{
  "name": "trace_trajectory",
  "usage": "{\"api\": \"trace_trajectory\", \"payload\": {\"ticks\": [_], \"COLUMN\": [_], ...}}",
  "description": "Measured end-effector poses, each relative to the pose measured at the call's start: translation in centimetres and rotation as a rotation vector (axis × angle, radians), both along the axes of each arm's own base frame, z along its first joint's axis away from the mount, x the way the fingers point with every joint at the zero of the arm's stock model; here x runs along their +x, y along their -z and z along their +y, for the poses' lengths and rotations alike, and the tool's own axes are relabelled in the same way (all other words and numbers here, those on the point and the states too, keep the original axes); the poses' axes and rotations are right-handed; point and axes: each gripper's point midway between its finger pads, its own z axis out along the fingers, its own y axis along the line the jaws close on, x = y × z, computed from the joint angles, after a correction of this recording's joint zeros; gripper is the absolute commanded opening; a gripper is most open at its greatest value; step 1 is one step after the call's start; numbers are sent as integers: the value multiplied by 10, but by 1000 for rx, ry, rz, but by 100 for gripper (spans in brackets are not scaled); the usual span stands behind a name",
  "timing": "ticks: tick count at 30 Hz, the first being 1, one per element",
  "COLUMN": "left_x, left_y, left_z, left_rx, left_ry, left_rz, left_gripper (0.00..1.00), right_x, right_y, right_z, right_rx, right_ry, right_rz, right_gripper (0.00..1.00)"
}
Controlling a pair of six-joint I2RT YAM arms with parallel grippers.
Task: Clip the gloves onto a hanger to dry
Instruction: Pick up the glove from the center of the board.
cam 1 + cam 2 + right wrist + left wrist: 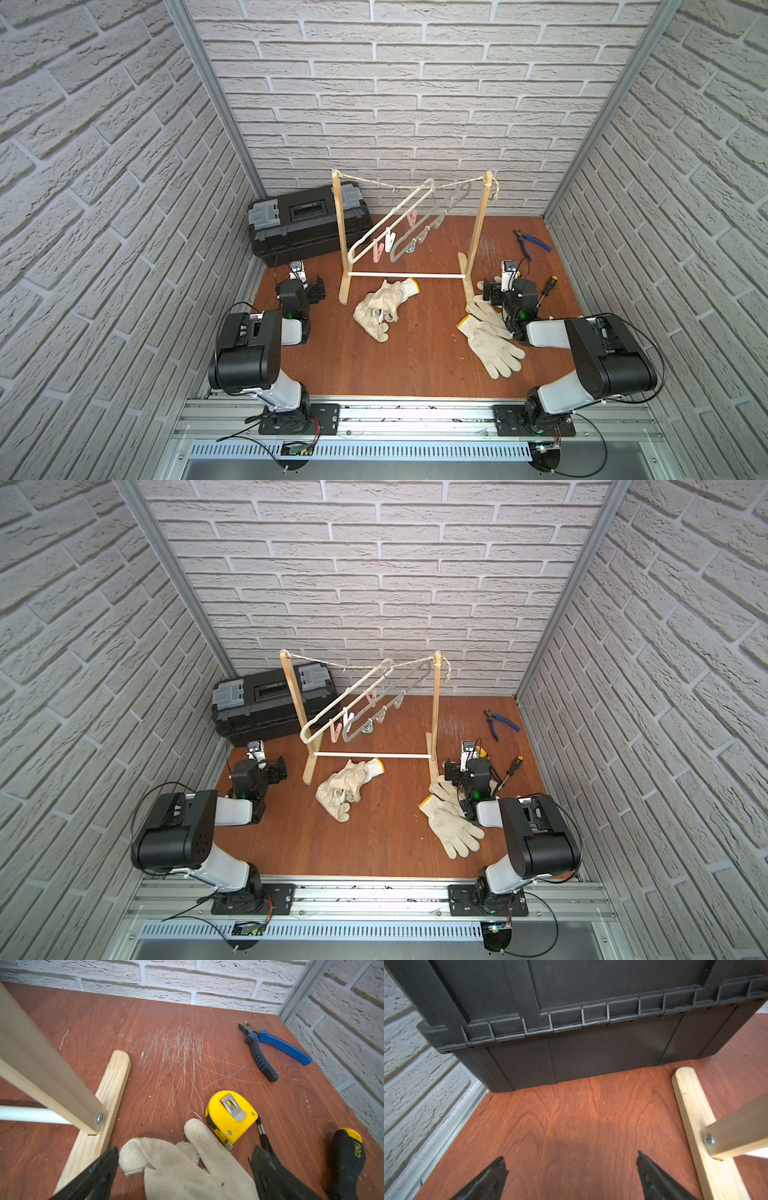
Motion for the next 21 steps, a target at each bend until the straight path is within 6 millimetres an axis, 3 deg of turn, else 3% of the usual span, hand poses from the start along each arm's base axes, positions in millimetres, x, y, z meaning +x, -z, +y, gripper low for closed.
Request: {"api": "trace_trajectory", "payload": {"ticks": [10, 12, 14, 18, 21], "left_x": [0, -2, 1, 13, 11], "left_y": [0, -1, -11, -63, -88], "left_z": [-1, -6, -13, -31, -45], "left_rx": [1, 9, 12, -26, -90], "left_ry": [6, 19, 41, 81, 112], "left_rz": [4, 31, 56, 22, 37], "left_gripper": [98, 98, 98, 98, 98], "right_x": [-1, -2, -1, -5, -14], "right_y": [0, -7, -25, -81, -116], "right_z": [3, 7, 12, 24, 39], "right_rx": [14, 21, 30, 74, 122], "right_ry": [-25, -49, -73, -136, -206], "right_rz": [14, 23, 7, -78, -92], "right_gripper": [99, 99, 99, 100, 98]}}
